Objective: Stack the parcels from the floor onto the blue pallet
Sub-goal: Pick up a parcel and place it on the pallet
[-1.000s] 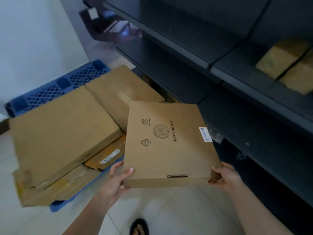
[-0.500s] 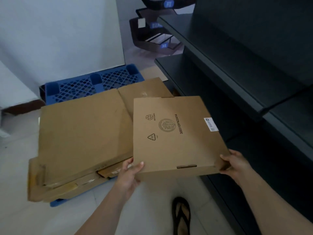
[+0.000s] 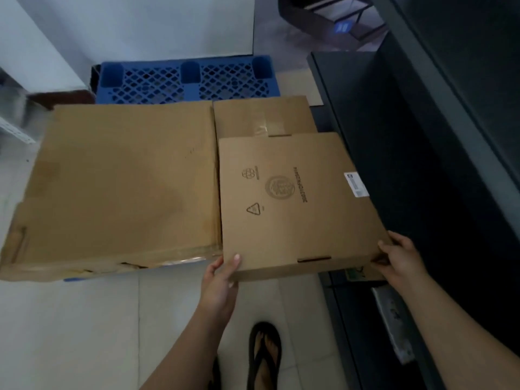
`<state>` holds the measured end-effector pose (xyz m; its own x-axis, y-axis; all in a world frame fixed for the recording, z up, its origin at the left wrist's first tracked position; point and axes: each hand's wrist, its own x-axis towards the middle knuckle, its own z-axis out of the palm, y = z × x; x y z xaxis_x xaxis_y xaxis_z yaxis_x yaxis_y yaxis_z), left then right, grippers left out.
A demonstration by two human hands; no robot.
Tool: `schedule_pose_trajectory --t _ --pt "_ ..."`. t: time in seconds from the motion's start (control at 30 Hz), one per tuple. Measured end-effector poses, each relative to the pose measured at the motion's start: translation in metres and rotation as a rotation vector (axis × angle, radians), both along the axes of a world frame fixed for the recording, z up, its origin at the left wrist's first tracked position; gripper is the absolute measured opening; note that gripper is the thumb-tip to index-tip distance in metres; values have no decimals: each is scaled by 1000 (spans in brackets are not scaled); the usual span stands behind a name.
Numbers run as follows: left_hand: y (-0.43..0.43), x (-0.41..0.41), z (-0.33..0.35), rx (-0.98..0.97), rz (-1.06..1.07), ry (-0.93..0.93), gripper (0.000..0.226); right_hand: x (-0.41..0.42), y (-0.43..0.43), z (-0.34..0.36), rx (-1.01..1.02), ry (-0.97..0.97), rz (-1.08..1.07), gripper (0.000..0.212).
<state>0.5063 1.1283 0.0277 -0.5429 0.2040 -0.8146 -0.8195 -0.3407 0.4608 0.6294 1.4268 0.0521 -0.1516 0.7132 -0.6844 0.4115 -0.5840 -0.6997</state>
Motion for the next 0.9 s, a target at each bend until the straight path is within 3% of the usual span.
schedule_pose_trajectory --t 0.13,0.37,0.53,0.7,0.9 --pt "8 -13 -11 2 28 4 24 -25 6 -18 22 16 28 43" --pt "17 -8 -38 -107 217 -89 32 -31 3 -55 24 9 63 53" --pt "24 -14 -36 -152 279 -127 10 -29 2 -62 30 93 74 54" --pt "28 -26 -35 -157 377 -109 17 -36 2 -64 73 88 113 39" --pt "28 -40 -36 -100 383 -105 43 -51 10 -65 60 111 129 34"
